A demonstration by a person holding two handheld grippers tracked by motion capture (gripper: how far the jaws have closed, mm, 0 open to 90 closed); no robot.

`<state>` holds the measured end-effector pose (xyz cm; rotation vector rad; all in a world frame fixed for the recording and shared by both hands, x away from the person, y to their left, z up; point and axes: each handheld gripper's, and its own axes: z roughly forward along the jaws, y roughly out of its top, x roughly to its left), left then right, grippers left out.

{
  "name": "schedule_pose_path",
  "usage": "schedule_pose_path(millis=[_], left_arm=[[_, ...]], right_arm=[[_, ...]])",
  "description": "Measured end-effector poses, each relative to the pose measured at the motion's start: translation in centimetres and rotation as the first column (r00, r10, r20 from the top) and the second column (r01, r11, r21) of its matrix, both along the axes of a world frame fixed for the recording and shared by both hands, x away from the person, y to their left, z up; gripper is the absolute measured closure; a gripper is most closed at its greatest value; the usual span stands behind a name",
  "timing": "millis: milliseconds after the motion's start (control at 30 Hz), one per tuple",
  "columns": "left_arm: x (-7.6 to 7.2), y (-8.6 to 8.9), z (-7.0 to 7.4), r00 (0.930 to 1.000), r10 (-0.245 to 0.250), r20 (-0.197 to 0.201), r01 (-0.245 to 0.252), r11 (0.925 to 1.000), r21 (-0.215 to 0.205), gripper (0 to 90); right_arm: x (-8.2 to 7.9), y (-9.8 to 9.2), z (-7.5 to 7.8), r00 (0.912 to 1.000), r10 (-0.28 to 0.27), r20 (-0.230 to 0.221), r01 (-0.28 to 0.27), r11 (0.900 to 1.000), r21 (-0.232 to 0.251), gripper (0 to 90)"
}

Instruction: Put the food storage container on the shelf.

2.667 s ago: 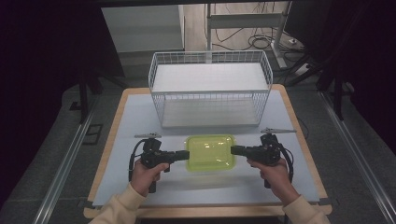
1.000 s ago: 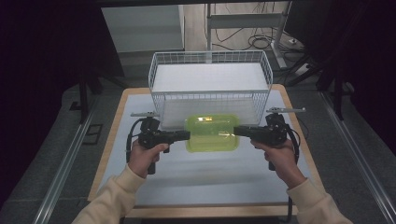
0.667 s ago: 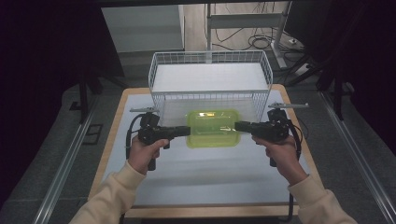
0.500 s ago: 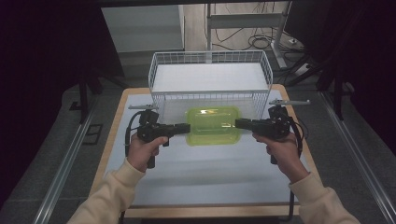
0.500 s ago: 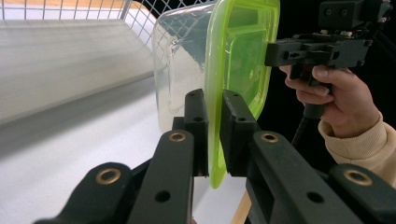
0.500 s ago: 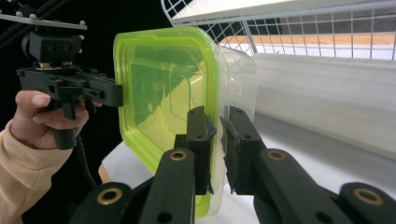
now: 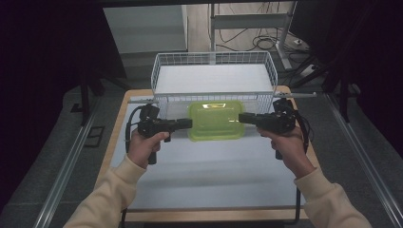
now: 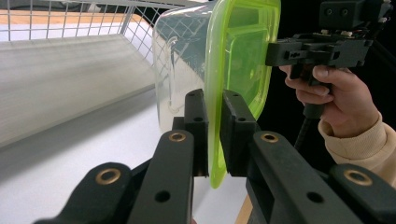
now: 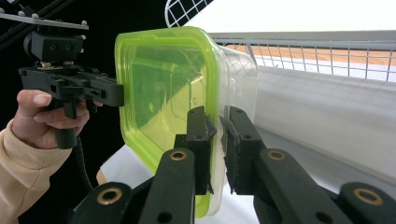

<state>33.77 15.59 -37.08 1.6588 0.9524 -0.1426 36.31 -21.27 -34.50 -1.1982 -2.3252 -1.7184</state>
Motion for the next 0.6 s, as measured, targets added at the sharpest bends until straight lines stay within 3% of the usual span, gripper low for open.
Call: schedule_pose_path(millis=[600], left_arm=[[1.9, 0.0, 0.8, 0.9999, 0.002, -0.016, -0.002, 1.0000, -0.007, 82.8]], right_arm=[[2.0, 0.0, 0.7, 0.9999, 0.001, -0.015, -0.001, 1.000, 0.006, 81.7]])
